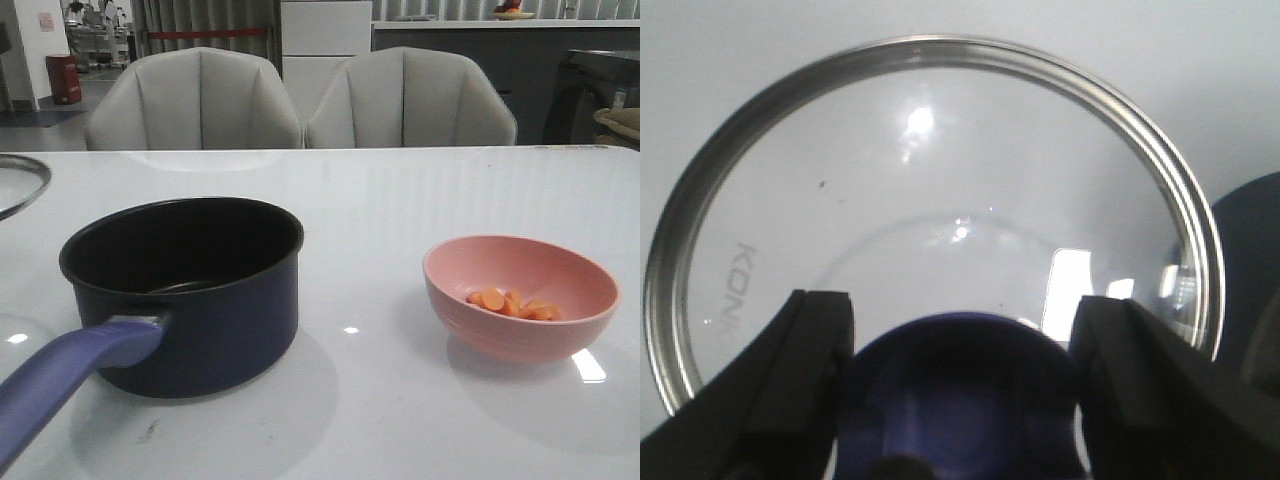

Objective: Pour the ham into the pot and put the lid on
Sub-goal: 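Lift the glass lid off the saucepan with the left gripper and set it aside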

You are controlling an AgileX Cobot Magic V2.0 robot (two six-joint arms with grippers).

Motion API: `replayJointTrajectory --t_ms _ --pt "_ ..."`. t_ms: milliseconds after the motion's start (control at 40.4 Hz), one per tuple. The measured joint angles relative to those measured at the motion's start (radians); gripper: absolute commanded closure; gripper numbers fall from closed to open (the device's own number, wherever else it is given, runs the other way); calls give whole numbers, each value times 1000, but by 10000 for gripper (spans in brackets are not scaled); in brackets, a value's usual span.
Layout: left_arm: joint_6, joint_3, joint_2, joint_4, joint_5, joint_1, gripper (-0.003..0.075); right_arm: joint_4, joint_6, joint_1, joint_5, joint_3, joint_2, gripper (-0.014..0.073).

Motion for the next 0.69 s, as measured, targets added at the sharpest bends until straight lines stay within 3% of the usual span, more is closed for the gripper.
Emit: replayJointTrajectory --t_ms 396,619,693 --pt "74 233 0 2 -196 92 360 0 0 0 0 0 0 431" --pt "88 297 0 -2 -291 93 209 0 0 0 0 0 0 431" --pt "93 299 2 -4 -293 93 209 0 0 0 0 0 0 431"
